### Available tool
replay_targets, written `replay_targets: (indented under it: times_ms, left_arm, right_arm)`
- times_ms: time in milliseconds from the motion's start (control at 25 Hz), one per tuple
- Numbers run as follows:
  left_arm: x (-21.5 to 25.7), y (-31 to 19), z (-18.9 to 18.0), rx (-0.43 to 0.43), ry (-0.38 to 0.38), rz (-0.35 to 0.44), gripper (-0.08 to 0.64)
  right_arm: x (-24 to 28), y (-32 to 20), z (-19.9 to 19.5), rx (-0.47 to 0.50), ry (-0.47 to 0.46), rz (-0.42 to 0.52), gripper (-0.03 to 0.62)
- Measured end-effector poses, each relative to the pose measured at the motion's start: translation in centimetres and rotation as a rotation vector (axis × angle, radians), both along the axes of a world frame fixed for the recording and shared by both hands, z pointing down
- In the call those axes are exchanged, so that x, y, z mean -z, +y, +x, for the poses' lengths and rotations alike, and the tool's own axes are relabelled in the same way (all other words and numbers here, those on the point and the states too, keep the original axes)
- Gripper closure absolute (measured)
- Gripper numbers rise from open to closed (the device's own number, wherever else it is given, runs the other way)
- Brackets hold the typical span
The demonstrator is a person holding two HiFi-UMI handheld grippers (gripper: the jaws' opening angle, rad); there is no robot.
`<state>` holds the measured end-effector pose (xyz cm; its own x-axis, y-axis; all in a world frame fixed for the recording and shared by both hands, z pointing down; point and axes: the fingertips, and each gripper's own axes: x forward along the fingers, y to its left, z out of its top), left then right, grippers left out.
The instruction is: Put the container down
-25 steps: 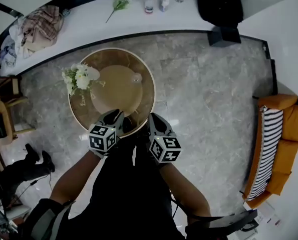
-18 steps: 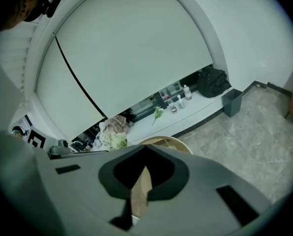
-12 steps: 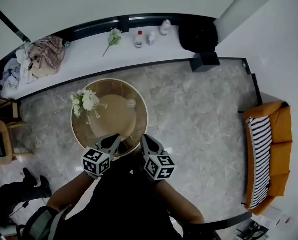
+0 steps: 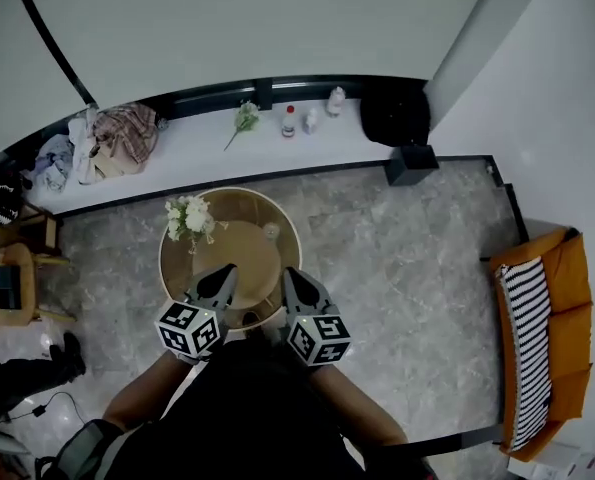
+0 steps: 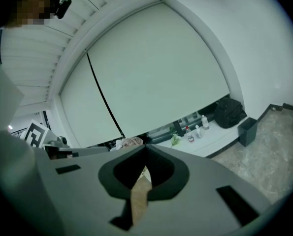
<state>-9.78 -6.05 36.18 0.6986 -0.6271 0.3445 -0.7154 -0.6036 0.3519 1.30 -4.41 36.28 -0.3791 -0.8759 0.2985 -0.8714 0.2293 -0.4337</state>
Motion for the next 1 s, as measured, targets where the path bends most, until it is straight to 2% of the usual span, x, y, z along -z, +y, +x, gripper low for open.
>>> replay_targets:
  times_ms: [200,360,520,680,880,1000]
  left_arm:
    - [5.6,2.4,0.5,0.019,-0.002,0.125,0.554]
    - [8.1,4.4,1.0,0.039,0.009,0.167,0.554]
    - [8.6,5.8,1.5,0.055,0.015,0.179,0.554]
    - [7.9,6.6,2.1,0.045,0.017,0.157,0.554]
    - [7.9,6.5,3.4,0.029,0.042,0.165,0.554]
    - [8.0,6.2,3.2,0.006,0.030,0.188,0.554]
  right_arm:
    - [5.8,1.6,0.5,0.013,0.002,0.151,0.587]
    - [8.5,3.6,0.4,0.044,-0.041,0.232,0.586]
    - [8.4,5.2,0.9,0.041,-0.046,0.236,0.586]
    - [9.0,6.4,1.6,0.015,-0.056,0.245,0.586]
    - [9.1,7.0,1.6,0.000,-0.017,0.258,0.586]
    - [8.7,6.9,1.0,-0.017,0.014,0.252,0.586]
